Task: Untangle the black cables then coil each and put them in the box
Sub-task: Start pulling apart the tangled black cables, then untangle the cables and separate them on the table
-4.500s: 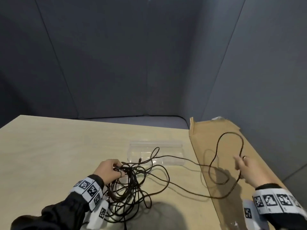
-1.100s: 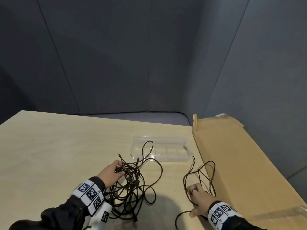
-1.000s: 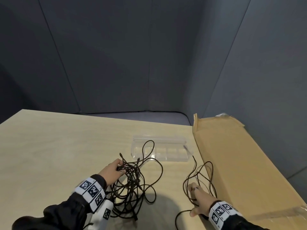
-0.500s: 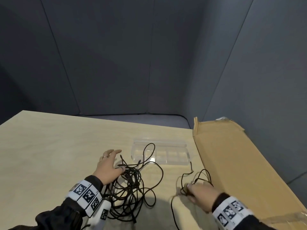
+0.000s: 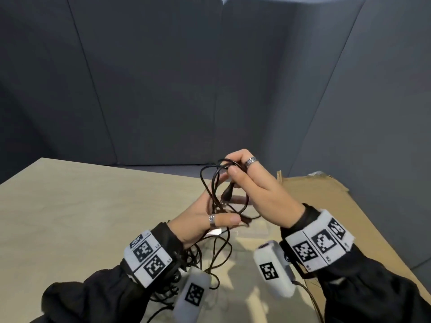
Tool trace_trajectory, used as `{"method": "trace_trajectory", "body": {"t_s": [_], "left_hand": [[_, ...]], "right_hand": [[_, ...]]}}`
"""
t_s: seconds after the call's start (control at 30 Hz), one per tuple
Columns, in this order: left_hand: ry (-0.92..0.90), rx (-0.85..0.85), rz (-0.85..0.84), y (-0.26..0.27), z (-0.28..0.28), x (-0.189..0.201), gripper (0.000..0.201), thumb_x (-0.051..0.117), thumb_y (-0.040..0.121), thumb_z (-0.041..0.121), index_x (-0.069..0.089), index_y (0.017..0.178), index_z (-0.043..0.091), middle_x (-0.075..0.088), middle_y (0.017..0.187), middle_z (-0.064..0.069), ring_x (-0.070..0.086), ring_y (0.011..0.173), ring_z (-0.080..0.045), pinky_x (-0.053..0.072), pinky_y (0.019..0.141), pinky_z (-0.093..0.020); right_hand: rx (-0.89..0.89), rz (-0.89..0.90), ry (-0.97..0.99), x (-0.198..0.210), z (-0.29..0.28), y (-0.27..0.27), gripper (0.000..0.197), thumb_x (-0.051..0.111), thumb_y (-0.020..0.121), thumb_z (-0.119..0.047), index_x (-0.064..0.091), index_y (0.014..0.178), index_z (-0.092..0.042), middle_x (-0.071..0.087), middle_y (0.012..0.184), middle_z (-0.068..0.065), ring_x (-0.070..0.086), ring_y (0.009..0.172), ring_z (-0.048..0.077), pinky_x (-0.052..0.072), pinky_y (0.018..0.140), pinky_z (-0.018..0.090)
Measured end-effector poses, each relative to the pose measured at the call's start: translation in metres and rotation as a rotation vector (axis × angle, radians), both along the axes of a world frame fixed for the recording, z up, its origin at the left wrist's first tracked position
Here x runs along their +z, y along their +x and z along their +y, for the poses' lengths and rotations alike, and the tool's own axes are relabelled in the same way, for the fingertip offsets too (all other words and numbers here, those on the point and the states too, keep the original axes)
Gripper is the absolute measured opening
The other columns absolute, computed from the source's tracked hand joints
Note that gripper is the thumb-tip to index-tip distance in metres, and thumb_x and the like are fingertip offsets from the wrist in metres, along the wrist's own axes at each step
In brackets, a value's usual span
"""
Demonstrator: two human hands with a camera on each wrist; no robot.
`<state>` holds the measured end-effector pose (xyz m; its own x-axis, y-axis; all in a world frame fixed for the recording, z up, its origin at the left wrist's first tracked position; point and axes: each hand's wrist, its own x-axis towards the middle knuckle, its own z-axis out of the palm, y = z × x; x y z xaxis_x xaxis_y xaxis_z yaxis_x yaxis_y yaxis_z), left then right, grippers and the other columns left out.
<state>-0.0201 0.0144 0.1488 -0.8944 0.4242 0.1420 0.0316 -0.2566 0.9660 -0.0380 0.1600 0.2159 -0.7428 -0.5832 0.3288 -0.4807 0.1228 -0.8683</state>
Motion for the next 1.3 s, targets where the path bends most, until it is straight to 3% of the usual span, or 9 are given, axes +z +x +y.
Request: {"method": "trace_trajectory", "body": {"t_s": [0.23, 0.37, 0.43, 0.53, 0.77, 0.93, 1.1, 1.17, 1.3], "left_hand": [[-0.181, 0.341, -0.046, -0.004, -0.046, 0.008, 0.043, 0.068, 0.077, 0.007, 0.053, 0.115, 0.021, 0.059, 0.059, -0.003, 0.058, 0.048, -0.018, 0.048, 0.042, -0.027], [-0.341, 0.671, 0.079, -0.017, -0.083, 0.018, 0.027, 0.058, 0.088, 0.003, 0.052, 0.107, 0.022, 0.056, 0.061, -0.009, 0.054, 0.043, -0.014, 0.046, 0.037, -0.025], [-0.559, 0.813, 0.186, -0.032, -0.100, 0.010, 0.032, 0.064, 0.086, 0.010, 0.047, 0.109, 0.024, 0.057, 0.066, -0.010, 0.055, 0.048, -0.020, 0.048, 0.042, -0.026], [-1.034, 0.899, 0.173, -0.053, -0.129, -0.026, 0.048, 0.069, 0.081, 0.032, 0.039, 0.117, 0.024, 0.060, 0.075, -0.004, 0.057, 0.062, -0.027, 0.051, 0.057, -0.035], [-1.640, 0.754, -0.060, -0.059, -0.180, -0.137, 0.053, 0.057, 0.087, 0.044, 0.033, 0.128, 0.020, 0.061, 0.109, -0.010, 0.062, 0.093, -0.028, 0.045, 0.069, -0.033], [-1.702, 0.737, -0.236, -0.050, -0.223, -0.160, 0.057, 0.058, 0.086, 0.041, 0.032, 0.130, 0.015, 0.051, 0.123, -0.014, 0.059, 0.103, -0.029, 0.047, 0.079, -0.039], [-1.810, 0.663, -0.446, -0.048, -0.227, -0.153, 0.129, 0.071, 0.057, 0.069, -0.006, 0.147, 0.021, 0.003, 0.156, -0.011, 0.018, 0.139, -0.035, 0.030, 0.105, -0.052], [-1.801, 0.645, -0.346, -0.052, -0.208, -0.144, 0.114, 0.066, 0.065, 0.068, 0.000, 0.148, 0.023, 0.002, 0.157, -0.008, 0.014, 0.142, -0.032, 0.025, 0.109, -0.053], [-1.405, 0.378, -0.208, -0.044, -0.144, -0.146, 0.045, 0.056, 0.087, 0.040, 0.047, 0.127, 0.021, 0.056, 0.125, -0.006, 0.056, 0.107, -0.019, 0.044, 0.093, -0.030]], "right_hand": [[-0.139, -0.307, -0.109, -0.042, 0.002, -0.038, 0.041, 0.039, 0.083, -0.064, 0.050, 0.113, -0.037, 0.051, 0.119, -0.010, 0.055, 0.096, 0.003, 0.045, 0.083, 0.022], [-0.206, -0.220, 0.364, -0.119, -0.026, -0.044, 0.046, 0.050, 0.095, -0.031, 0.041, 0.136, -0.013, 0.042, 0.137, 0.016, 0.045, 0.114, 0.015, 0.040, 0.101, 0.027], [0.018, -0.176, 0.698, -0.169, -0.044, -0.038, 0.068, 0.059, 0.088, -0.041, 0.022, 0.144, -0.036, 0.022, 0.152, 0.004, 0.025, 0.137, 0.026, 0.026, 0.114, 0.043], [0.225, -0.157, 0.969, -0.215, -0.059, -0.029, 0.083, 0.064, 0.082, -0.046, 0.006, 0.141, -0.053, -0.003, 0.158, -0.005, 0.016, 0.141, 0.035, 0.022, 0.114, 0.050], [0.159, -0.089, 1.069, -0.237, -0.042, -0.022, 0.041, 0.067, 0.080, -0.044, 0.047, 0.115, -0.034, 0.022, 0.139, 0.002, 0.044, 0.116, 0.033, 0.041, 0.099, 0.041], [0.138, -0.082, 1.052, -0.232, -0.017, -0.026, 0.026, 0.063, 0.083, -0.042, 0.053, 0.102, -0.028, 0.032, 0.121, 0.002, 0.048, 0.096, 0.024, 0.045, 0.090, 0.036], [0.081, -0.195, 1.036, -0.235, 0.003, -0.025, 0.026, 0.066, 0.080, -0.043, 0.056, 0.100, -0.028, 0.033, 0.123, 0.000, 0.051, 0.106, 0.020, 0.044, 0.096, 0.035], [0.063, -0.277, 0.967, -0.237, 0.007, -0.025, 0.019, 0.069, 0.078, -0.045, 0.055, 0.087, -0.036, 0.034, 0.122, -0.002, 0.049, 0.109, 0.016, 0.041, 0.099, 0.034], [0.009, -0.443, 0.803, -0.246, 0.010, -0.021, 0.047, 0.059, 0.050, -0.080, 0.052, 0.079, -0.044, 0.037, 0.120, -0.005, 0.044, 0.114, 0.010, 0.035, 0.103, 0.027]]}}
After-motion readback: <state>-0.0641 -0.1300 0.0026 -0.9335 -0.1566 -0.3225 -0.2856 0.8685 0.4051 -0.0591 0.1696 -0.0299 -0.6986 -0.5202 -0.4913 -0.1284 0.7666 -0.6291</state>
